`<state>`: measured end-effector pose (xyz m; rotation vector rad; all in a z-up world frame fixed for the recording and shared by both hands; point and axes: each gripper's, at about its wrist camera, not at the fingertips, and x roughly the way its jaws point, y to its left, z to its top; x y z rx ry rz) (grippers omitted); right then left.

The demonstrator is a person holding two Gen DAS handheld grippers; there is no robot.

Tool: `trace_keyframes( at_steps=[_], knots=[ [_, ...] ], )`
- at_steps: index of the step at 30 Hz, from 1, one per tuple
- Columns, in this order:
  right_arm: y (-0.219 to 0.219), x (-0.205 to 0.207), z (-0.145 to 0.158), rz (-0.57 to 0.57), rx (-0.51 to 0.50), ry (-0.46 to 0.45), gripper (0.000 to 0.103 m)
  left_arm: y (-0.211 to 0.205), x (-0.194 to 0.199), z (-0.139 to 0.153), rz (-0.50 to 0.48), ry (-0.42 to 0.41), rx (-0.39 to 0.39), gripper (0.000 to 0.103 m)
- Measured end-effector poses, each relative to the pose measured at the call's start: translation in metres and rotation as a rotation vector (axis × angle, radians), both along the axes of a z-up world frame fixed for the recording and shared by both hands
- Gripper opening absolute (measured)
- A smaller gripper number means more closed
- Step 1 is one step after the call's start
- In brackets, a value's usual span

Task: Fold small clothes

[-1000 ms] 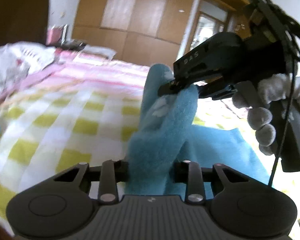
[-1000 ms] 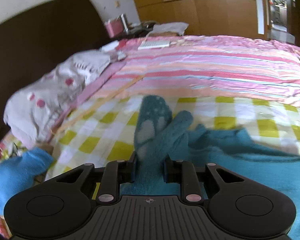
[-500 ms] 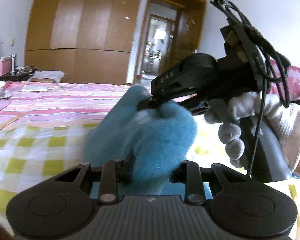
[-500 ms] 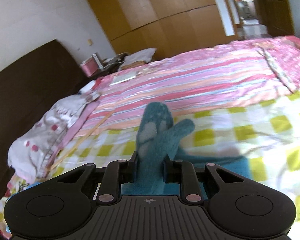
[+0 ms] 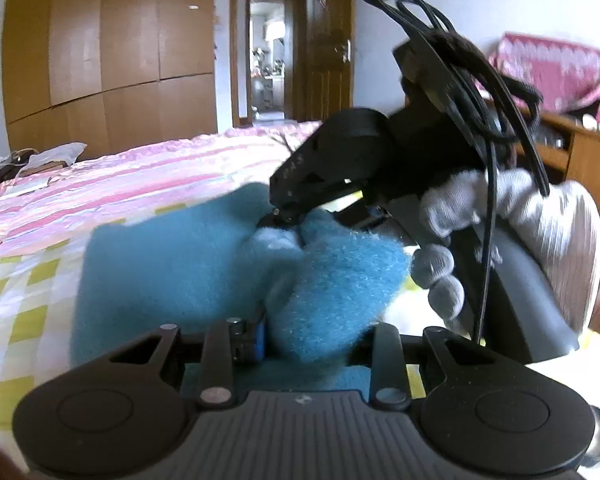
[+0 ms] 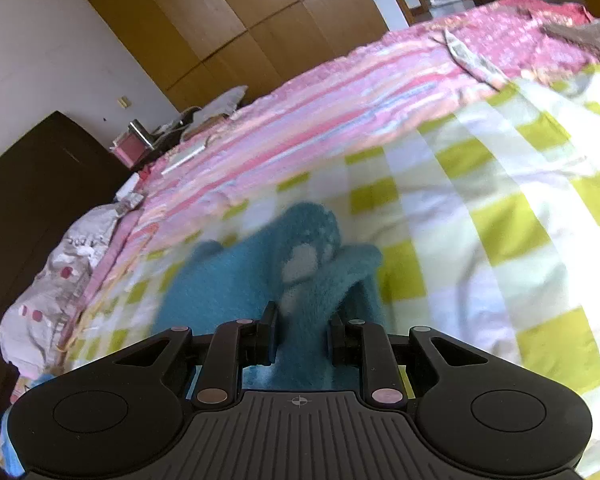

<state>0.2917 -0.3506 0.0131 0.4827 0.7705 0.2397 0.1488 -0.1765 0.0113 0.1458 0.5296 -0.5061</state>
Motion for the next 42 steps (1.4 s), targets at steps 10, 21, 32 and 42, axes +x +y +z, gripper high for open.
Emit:
trace_keyframes(
  at_steps=[10, 21, 32, 42],
  knots=[
    [-0.021, -0.039, 0.009, -0.076, -0.028, -0.075, 0.033, -0.015, -0.018, -0.009, -0.034, -0.006, 0.073, 0.042],
    [-0.001, -0.101, 0.022, 0.101, 0.066, -0.098, 0.045, 0.033, -0.060, 0.020, -0.073, -0.042, 0.033, 0.046],
    [-0.003, -0.132, -0.020, 0.038, 0.028, 0.002, 0.012, 0.062, -0.032, 0.026, 0.077, -0.036, 0.043, 0.047],
    [-0.015, -0.150, -0.019, 0.004, 0.070, -0.044, 0.021, 0.073, -0.001, -0.007, 0.130, 0.073, 0.060, 0.047]
  ],
)
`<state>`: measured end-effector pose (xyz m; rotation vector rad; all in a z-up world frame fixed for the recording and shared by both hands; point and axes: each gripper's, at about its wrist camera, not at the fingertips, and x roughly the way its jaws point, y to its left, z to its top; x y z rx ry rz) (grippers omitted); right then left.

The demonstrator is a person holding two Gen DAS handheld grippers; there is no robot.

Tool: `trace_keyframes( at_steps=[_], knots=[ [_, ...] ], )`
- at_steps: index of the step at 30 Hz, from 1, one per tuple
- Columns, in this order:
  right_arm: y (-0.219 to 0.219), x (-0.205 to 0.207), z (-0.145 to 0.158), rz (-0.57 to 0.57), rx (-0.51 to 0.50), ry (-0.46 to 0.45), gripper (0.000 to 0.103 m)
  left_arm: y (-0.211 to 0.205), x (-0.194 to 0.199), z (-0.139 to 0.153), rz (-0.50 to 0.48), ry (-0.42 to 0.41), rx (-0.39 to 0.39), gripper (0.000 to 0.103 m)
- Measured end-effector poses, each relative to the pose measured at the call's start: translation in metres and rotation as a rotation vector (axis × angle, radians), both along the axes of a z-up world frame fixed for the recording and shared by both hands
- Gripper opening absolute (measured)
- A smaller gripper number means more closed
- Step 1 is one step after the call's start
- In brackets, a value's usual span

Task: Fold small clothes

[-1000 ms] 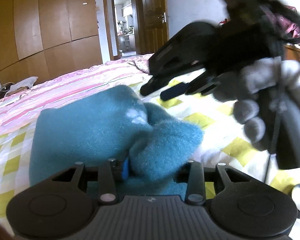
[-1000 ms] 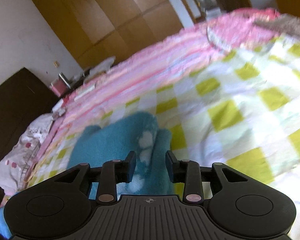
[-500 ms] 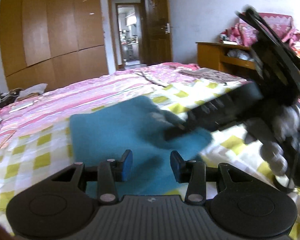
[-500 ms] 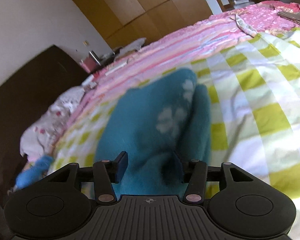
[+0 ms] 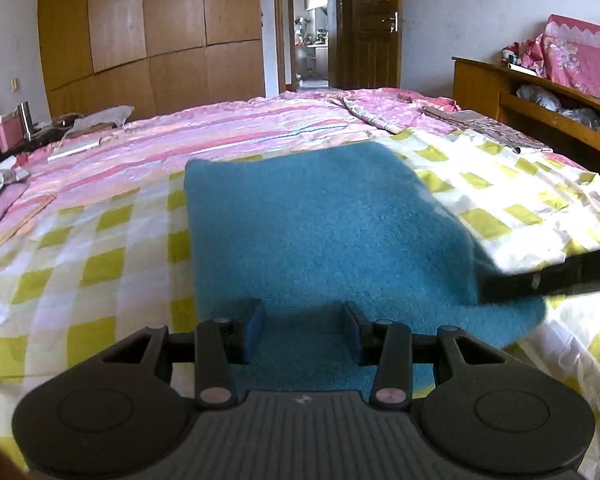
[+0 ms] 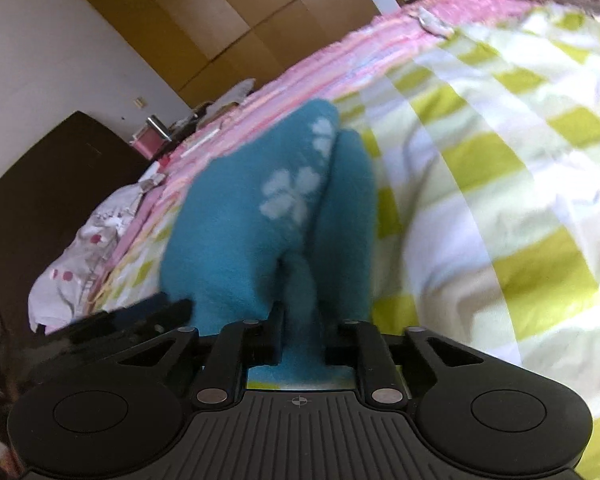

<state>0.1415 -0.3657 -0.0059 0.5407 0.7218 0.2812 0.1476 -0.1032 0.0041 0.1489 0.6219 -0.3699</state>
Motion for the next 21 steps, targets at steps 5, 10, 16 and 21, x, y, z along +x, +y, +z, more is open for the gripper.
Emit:
trace_keyframes(
  at_steps=[5, 10, 16, 21],
  knots=[
    [-0.004, 0.022, 0.013, -0.048, 0.041, -0.060, 0.053, 0.001, 0.003, 0.002, -0.007, 0.004, -0.013, 0.047],
    [0.009, 0.058, -0.002, -0.048, 0.080, -0.033, 0.053, -0.003, 0.003, 0.007, -0.015, -0.008, -0.013, 0.047],
    [0.011, 0.070, -0.017, -0.074, 0.065, -0.031, 0.034, -0.008, 0.008, 0.005, -0.020, -0.004, 0.004, 0.047],
    [0.003, 0.064, -0.008, -0.083, 0.089, -0.078, 0.021, -0.015, 0.007, 0.008, -0.026, -0.009, 0.010, 0.047]
  ],
)
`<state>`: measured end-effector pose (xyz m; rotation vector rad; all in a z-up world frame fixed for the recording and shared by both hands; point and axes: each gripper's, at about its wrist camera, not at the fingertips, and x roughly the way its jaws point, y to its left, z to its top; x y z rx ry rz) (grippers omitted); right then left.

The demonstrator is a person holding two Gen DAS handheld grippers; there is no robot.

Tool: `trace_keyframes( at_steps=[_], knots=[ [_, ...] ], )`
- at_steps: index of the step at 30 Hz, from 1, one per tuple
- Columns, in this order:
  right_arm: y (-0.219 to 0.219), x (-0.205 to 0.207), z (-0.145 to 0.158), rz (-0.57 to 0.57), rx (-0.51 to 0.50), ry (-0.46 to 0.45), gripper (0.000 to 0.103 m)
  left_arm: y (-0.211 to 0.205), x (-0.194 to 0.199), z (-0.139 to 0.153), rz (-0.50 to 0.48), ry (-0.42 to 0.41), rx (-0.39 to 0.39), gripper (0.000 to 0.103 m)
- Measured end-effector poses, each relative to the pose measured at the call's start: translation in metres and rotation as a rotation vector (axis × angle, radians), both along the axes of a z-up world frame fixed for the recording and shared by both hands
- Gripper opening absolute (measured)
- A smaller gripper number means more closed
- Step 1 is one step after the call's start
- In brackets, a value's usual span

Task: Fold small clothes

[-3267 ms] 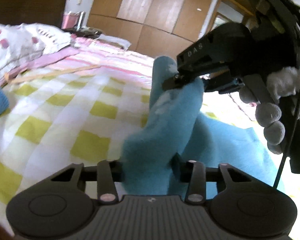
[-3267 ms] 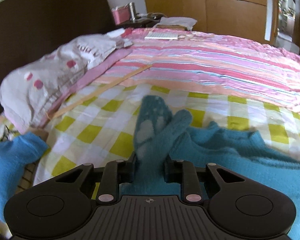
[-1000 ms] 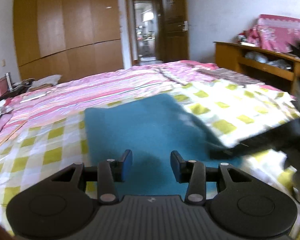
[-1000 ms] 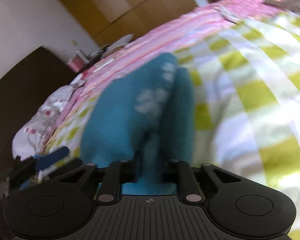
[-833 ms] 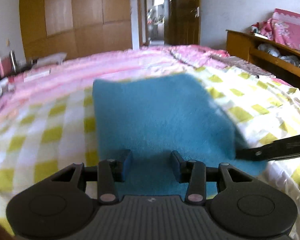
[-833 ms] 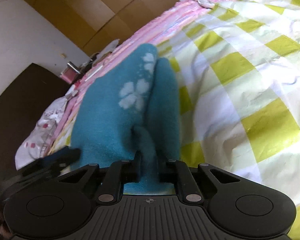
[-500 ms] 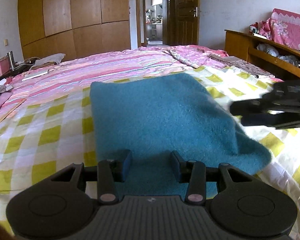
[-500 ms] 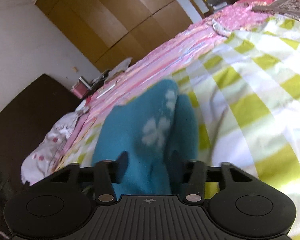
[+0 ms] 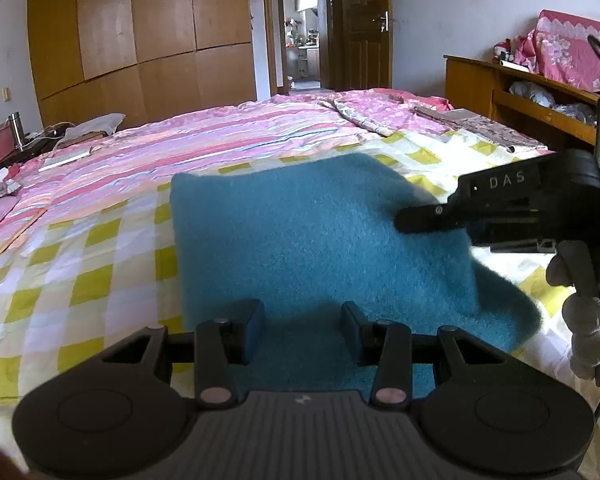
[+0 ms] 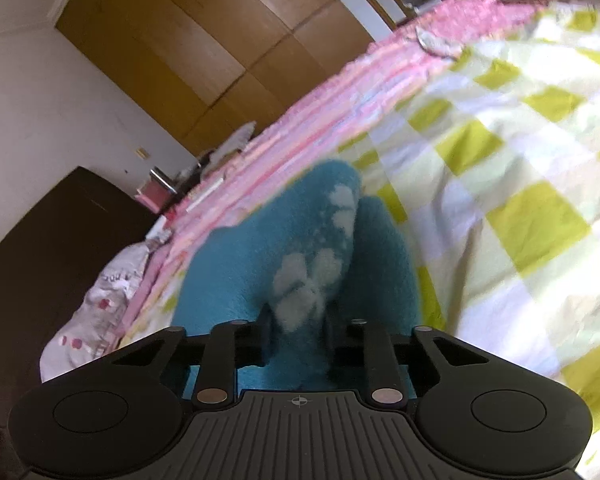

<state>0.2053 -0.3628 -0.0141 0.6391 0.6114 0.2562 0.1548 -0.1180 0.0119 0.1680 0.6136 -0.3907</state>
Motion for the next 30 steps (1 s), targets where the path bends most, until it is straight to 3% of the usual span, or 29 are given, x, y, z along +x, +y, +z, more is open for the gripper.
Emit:
trace_keyframes(
  at_steps=[3, 6, 9, 13, 18, 21, 27, 30],
  knots=[
    [-0.001, -0.003, 0.007, -0.008, -0.014, -0.022, 0.021, -0.004, 0.000, 0.002, 0.000, -0.004, 0.001, 0.047],
    [-0.006, 0.003, -0.014, -0.032, -0.006, 0.038, 0.021, -0.012, 0.007, -0.005, 0.005, 0.030, 0.036, 0.049],
    [-0.011, 0.003, -0.022, -0.042, 0.036, 0.039, 0.021, -0.019, 0.008, -0.009, 0.014, 0.035, 0.076, 0.049],
    [0.004, 0.000, -0.013, -0.046, -0.081, 0.019, 0.023, -0.022, 0.010, -0.008, 0.029, 0.054, 0.085, 0.049],
    [0.008, -0.002, -0.007, -0.046, -0.117, 0.016, 0.027, -0.023, 0.011, -0.007, 0.035, 0.063, 0.093, 0.049],
    [0.010, -0.005, -0.001, -0.043, -0.156, 0.010, 0.034, -0.025, 0.011, -0.007, 0.038, 0.063, 0.103, 0.050],
    [0.017, -0.014, 0.016, -0.057, -0.241, -0.036, 0.034, -0.027, 0.012, -0.006, 0.046, 0.073, 0.111, 0.050],
    [0.025, -0.018, 0.023, -0.063, -0.331, -0.072, 0.034, -0.029, 0.013, -0.005, 0.050, 0.079, 0.117, 0.050]
  ],
)
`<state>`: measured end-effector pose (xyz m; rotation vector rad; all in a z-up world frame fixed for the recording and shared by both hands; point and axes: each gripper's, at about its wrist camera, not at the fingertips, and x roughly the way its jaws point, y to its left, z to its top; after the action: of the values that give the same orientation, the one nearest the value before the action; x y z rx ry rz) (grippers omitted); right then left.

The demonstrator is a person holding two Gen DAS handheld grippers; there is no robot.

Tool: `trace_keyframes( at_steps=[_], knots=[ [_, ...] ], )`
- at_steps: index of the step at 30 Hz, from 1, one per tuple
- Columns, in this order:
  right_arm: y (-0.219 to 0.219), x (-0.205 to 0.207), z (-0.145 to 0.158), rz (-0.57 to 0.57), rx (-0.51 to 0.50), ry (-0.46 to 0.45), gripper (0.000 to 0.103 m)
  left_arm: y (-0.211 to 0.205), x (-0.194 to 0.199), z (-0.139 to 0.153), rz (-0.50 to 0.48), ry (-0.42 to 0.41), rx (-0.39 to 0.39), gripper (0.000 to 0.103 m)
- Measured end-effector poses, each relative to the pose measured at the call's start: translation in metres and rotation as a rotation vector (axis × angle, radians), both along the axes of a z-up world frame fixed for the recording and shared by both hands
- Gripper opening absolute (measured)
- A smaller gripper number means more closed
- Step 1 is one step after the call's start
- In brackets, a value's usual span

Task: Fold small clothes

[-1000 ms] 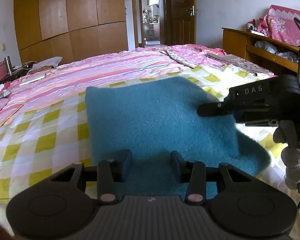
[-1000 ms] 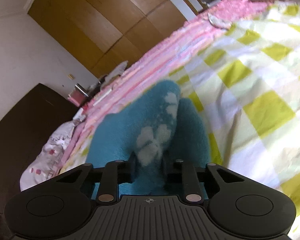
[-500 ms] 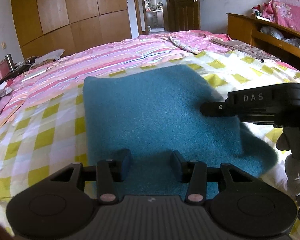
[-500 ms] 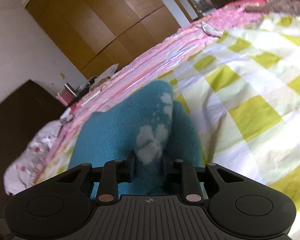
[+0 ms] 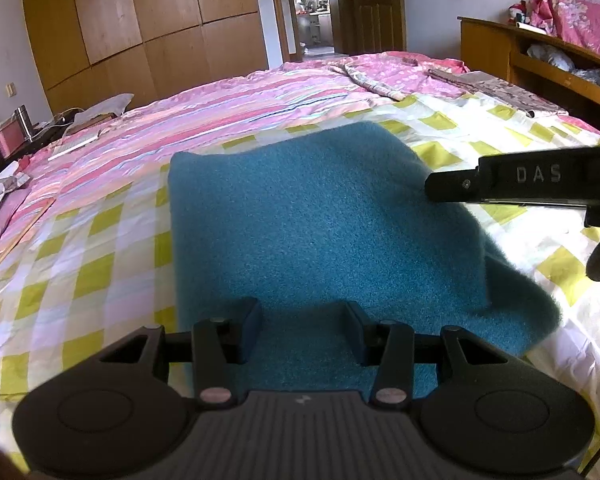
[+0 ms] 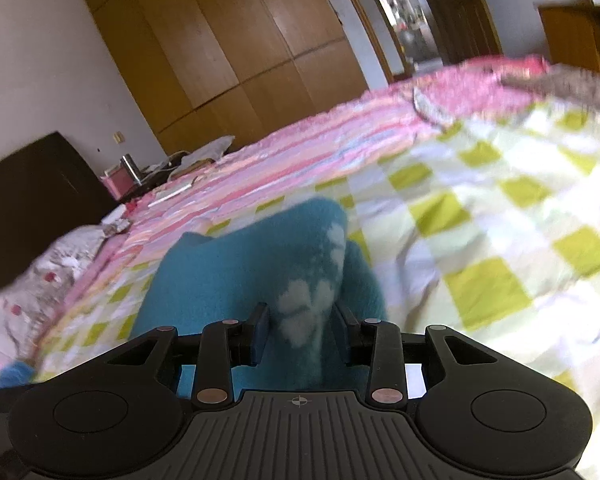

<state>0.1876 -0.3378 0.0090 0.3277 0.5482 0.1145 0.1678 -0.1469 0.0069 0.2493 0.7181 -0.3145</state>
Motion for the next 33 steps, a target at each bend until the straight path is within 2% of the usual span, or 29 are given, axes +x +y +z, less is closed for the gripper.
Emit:
trace_keyframes(
  at_steps=[4, 11, 17, 25, 28, 33],
  knots=[
    [0.011, 0.002, -0.007, -0.002, -0.102, 0.009, 0.029, -0.004, 0.001, 0.000, 0.007, 0.007, 0.018, 0.050],
    [0.016, 0.006, -0.021, -0.016, -0.198, 0.009, 0.028, -0.012, 0.002, 0.001, 0.005, 0.016, 0.052, 0.050],
    [0.004, 0.010, -0.025, -0.025, -0.146, 0.023, 0.028, -0.019, 0.005, 0.004, 0.005, 0.034, 0.078, 0.051],
    [0.007, 0.009, -0.025, -0.031, -0.156, 0.022, 0.028, -0.023, 0.006, 0.004, 0.008, 0.043, 0.102, 0.051],
    [0.005, 0.009, -0.026, -0.033, -0.156, 0.025, 0.032, -0.024, 0.006, 0.004, 0.007, 0.043, 0.105, 0.051],
    [0.005, 0.010, -0.024, -0.037, -0.151, 0.033, 0.033, -0.012, 0.003, 0.010, 0.007, 0.043, 0.043, 0.053]
  ],
)
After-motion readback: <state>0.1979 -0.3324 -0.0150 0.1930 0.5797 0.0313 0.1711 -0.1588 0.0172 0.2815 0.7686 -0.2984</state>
